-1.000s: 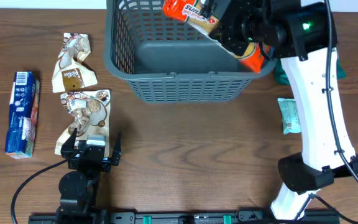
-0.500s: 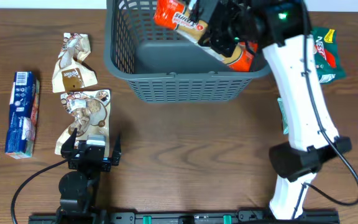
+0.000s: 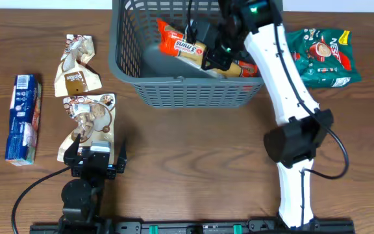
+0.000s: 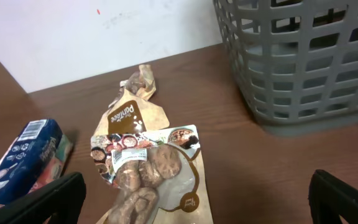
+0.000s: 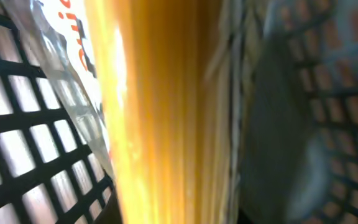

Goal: Pack container
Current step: 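Carry the spaghetti pack over the grey basket and lower it in, then open the right gripper and withdraw it from the basket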

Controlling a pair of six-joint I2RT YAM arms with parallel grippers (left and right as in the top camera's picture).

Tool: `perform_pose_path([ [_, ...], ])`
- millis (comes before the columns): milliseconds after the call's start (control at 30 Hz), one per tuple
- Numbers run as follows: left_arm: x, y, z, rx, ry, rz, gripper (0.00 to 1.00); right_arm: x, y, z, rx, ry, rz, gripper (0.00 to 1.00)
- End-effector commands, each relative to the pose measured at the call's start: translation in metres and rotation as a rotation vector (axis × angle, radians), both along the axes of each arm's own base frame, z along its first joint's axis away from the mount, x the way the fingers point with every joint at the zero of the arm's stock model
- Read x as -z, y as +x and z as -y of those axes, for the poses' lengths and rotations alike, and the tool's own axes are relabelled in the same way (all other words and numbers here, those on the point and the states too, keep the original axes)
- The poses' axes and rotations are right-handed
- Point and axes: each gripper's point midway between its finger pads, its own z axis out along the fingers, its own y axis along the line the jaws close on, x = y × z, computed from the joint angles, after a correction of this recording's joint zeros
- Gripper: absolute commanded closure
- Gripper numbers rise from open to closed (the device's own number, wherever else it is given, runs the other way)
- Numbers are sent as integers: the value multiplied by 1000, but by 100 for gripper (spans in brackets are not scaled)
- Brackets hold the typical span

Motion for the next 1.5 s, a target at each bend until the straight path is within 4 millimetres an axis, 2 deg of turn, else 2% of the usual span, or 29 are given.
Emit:
perform_pose_path([
  [0, 12, 0, 1, 10, 17, -25, 1, -5, 1, -10, -27, 39, 12, 99],
  [133, 12, 0, 1, 10, 17, -25, 1, 0, 2, -10, -32, 35, 3, 99],
  [200, 12, 0, 1, 10, 17, -25, 1, 0, 2, -10, -37, 36, 3, 92],
  [233, 12, 0, 1, 10, 17, -25, 2, 0, 2, -11, -38, 38, 2, 84],
  [267, 12, 0, 1, 10, 17, -25, 1, 0, 1, -11, -39, 40, 0, 82],
  [300, 12, 0, 1, 10, 17, -25, 1, 0, 0, -11, -39, 41, -2, 84],
  [367, 12, 0, 1, 10, 17, -25, 1, 0, -3, -12, -58, 46, -10, 99],
  [767, 12, 0, 1, 10, 17, -25, 1, -2, -9, -17, -103, 78, -24, 99],
  [1067, 12, 0, 1, 10, 17, -25, 1, -1, -32, -20, -222, 92, -73, 99],
  [1300, 12, 0, 1, 10, 17, -25, 1, 0, -31, -16, -225, 71, -68, 98],
  [1333, 12, 0, 1, 10, 17, -25, 1, 1, -31, -16, -223, 68, -68, 80],
  [1400, 12, 0, 1, 10, 17, -25, 2, 1, -31, -16, -219, 69, -69, 1],
  [1467, 12, 0, 1, 10, 17, -25, 1, 0, -30, -16, -210, 71, -69, 1],
])
